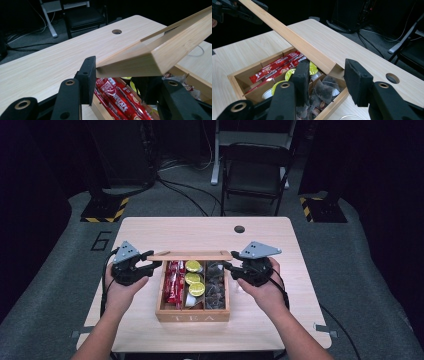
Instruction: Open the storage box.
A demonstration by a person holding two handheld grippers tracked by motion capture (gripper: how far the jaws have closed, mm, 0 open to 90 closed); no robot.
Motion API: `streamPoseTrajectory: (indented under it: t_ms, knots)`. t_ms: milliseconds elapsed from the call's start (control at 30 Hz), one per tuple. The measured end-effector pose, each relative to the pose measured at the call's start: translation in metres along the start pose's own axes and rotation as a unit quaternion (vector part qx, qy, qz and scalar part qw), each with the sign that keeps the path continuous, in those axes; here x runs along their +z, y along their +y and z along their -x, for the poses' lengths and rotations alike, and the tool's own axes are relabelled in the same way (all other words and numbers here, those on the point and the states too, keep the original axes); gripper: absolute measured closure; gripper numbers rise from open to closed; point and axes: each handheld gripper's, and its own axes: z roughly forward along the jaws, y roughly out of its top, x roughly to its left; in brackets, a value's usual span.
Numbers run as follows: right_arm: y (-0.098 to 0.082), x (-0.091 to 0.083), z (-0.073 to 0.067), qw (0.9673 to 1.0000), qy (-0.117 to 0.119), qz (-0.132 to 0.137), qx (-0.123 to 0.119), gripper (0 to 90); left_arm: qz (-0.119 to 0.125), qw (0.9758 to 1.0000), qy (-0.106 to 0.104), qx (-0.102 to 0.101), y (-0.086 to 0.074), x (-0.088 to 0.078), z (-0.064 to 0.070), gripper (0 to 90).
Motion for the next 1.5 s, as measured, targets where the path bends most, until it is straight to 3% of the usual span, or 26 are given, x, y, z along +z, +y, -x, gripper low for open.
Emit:
streamPoseTrajectory:
  t_ms: [200, 467, 567, 633, 700, 833, 967, 1033, 1300, 1500]
  knots:
    - [-0.004, 0.000, -0.001, 0.9998, -0.018, -0.002, 0.004, 53.1, 0.003, 0.9999, -0.007, -0.015, 0.006, 0.002, -0.006, 53.6]
    - [-0.021, -0.001, 0.000, 0.9982, -0.028, -0.010, 0.051, 38.9, 0.012, 0.9996, -0.005, -0.026, 0.005, 0.003, -0.005, 53.7]
    - [-0.028, -0.002, -0.007, 0.9985, -0.037, -0.018, 0.037, 31.6, 0.009, 0.9997, -0.005, -0.024, 0.005, 0.002, -0.005, 53.7]
    - [-0.034, -0.002, -0.013, 0.9989, -0.030, -0.018, 0.033, 29.6, 0.010, 0.9997, -0.003, -0.022, 0.003, 0.002, -0.003, 53.7]
    - [-0.040, 0.001, -0.019, 0.9987, -0.032, -0.025, 0.030, 31.3, 0.010, 0.9998, -0.003, -0.018, 0.001, 0.001, -0.002, 53.7]
    - [-0.053, 0.009, -0.026, 0.9988, -0.020, -0.033, 0.031, 46.8, 0.008, 0.9999, -0.004, -0.011, -0.001, 0.000, -0.001, 53.6]
    - [-0.067, 0.021, -0.034, 0.9986, 0.017, -0.048, 0.017, 60.0, 0.014, 0.9998, -0.003, -0.015, -0.002, 0.000, -0.001, 53.6]
    - [-0.075, 0.029, -0.040, 0.9980, 0.025, -0.058, -0.002, 61.4, 0.013, 0.9997, -0.004, -0.017, -0.002, 0.000, -0.001, 53.4]
    - [-0.090, 0.048, -0.049, 0.9960, 0.046, -0.075, 0.019, 58.7, 0.018, 0.9996, -0.006, -0.021, -0.005, 0.000, -0.001, 52.8]
    - [-0.095, 0.056, -0.054, 0.9956, 0.059, -0.072, 0.005, 56.5, 0.019, 0.9993, -0.010, -0.030, -0.007, 0.000, -0.001, 52.1]
